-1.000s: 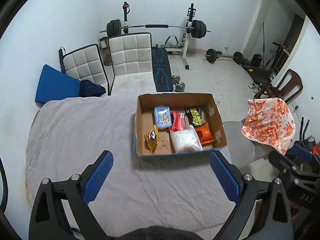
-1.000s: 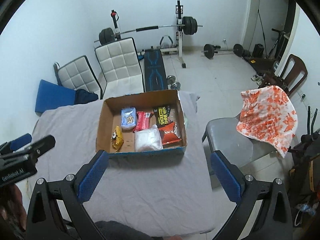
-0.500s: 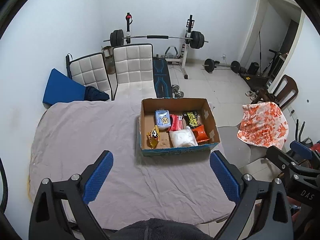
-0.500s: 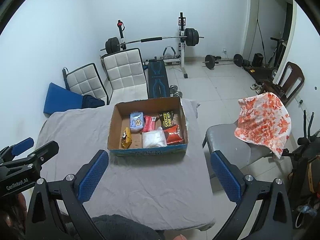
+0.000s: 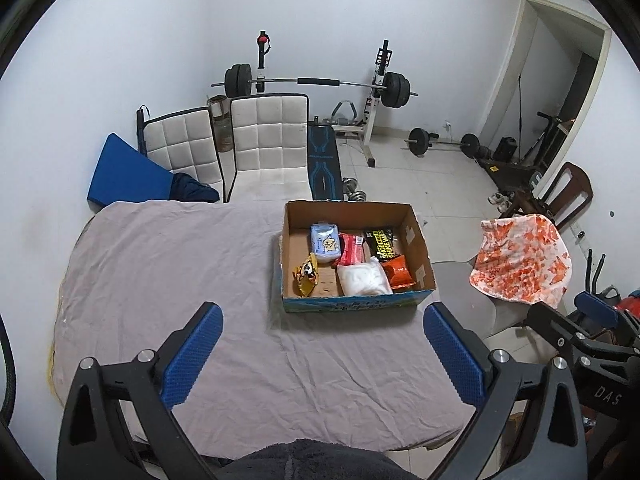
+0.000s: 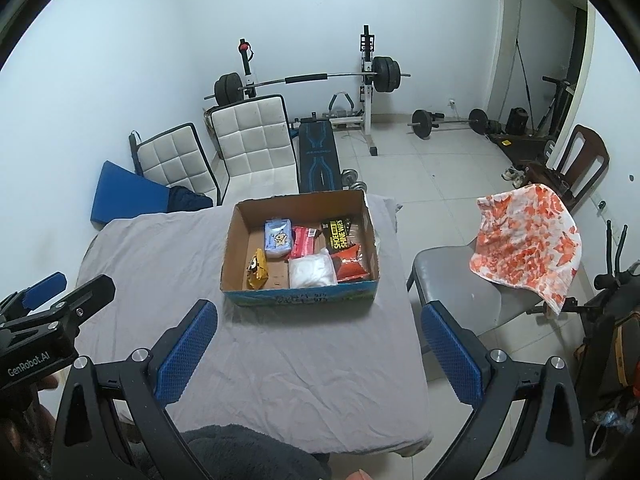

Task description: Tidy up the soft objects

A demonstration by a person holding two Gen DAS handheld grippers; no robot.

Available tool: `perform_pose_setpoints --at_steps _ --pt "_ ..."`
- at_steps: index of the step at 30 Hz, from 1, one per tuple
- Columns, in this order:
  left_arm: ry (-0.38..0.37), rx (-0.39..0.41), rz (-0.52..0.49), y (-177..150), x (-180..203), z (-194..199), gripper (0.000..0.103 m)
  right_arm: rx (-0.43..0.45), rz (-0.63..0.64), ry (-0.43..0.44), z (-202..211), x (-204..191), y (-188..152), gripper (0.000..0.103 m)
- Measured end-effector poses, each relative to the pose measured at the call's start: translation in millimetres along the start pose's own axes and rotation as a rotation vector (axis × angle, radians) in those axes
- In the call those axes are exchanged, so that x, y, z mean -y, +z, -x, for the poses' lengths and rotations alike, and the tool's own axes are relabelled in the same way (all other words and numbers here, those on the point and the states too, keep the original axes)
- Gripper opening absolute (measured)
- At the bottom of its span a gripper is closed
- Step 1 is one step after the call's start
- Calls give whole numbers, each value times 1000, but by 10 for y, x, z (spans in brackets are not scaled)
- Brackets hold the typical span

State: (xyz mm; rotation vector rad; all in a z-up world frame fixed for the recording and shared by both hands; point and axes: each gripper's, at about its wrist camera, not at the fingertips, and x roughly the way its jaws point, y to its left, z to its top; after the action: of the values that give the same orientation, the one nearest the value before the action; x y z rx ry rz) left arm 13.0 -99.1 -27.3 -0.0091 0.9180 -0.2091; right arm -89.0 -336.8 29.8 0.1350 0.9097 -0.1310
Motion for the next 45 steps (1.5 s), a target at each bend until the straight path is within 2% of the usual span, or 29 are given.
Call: perform_pose_setpoints --at_steps 24,45 --pt "67 -3 -19 -37 115 -45 103 14 -14 -31 -51 185 36 103" --pt "59 4 -36 19 146 -59 103 39 -30 -50 13 288 15 103"
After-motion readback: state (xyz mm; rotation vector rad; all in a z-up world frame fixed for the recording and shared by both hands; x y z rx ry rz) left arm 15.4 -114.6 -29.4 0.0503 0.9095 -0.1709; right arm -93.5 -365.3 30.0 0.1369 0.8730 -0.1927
